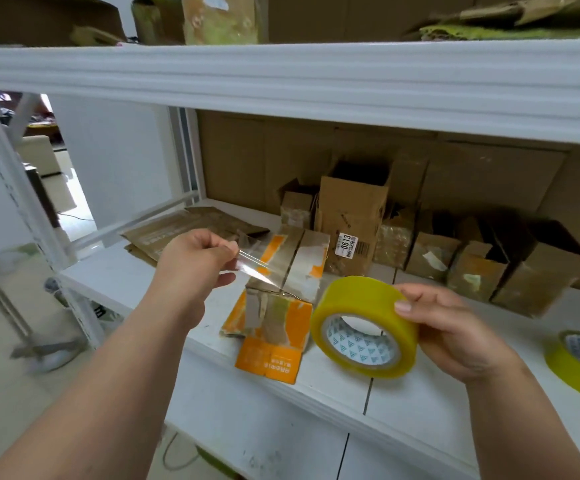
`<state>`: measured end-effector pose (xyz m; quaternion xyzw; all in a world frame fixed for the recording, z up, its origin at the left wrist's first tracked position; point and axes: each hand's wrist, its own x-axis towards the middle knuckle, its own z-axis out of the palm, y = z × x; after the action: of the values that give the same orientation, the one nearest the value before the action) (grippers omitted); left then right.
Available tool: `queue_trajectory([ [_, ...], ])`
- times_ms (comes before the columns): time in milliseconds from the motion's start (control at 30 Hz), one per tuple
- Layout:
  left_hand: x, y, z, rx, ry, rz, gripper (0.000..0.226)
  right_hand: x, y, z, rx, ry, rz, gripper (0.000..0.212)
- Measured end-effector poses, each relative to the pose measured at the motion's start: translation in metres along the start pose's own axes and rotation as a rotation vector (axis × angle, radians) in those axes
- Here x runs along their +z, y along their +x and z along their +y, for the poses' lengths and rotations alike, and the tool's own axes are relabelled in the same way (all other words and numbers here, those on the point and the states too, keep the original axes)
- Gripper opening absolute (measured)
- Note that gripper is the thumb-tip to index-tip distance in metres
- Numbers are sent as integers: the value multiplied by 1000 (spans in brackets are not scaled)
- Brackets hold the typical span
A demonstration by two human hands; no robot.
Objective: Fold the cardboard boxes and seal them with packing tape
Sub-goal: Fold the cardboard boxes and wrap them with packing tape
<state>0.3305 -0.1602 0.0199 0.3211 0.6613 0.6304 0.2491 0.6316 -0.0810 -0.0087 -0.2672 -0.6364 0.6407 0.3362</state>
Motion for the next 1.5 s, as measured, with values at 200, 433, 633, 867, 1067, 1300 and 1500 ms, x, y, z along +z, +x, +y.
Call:
queue_trajectory([
  [200, -8, 10, -16, -48, -36, 37, 16, -1, 14, -8, 46, -377, 147, 30],
  [433, -10, 28, -30, -181, -68, 47, 11, 2, 35, -10, 172, -607, 224, 12],
  [633, -3, 35, -44, -258, -50, 24, 4, 4, 47, -5, 257, -711, 307, 20],
  [867, -4, 42, -57, -263, -24, 23, 8, 6, 53, 5, 309, -758, 309, 18],
  [1067, -2, 45, -71, -315, 8, 2, 9, 6, 63, 13, 393, -922, 275, 22],
  [1300, 2, 38, -88, -389, 90, -91, 22, 26, 73, 28, 490, -1278, 233, 48],
  [1500, 6, 33, -89, -434, 114, -156, 23, 43, 93, 35, 546, -1463, 195, 56],
])
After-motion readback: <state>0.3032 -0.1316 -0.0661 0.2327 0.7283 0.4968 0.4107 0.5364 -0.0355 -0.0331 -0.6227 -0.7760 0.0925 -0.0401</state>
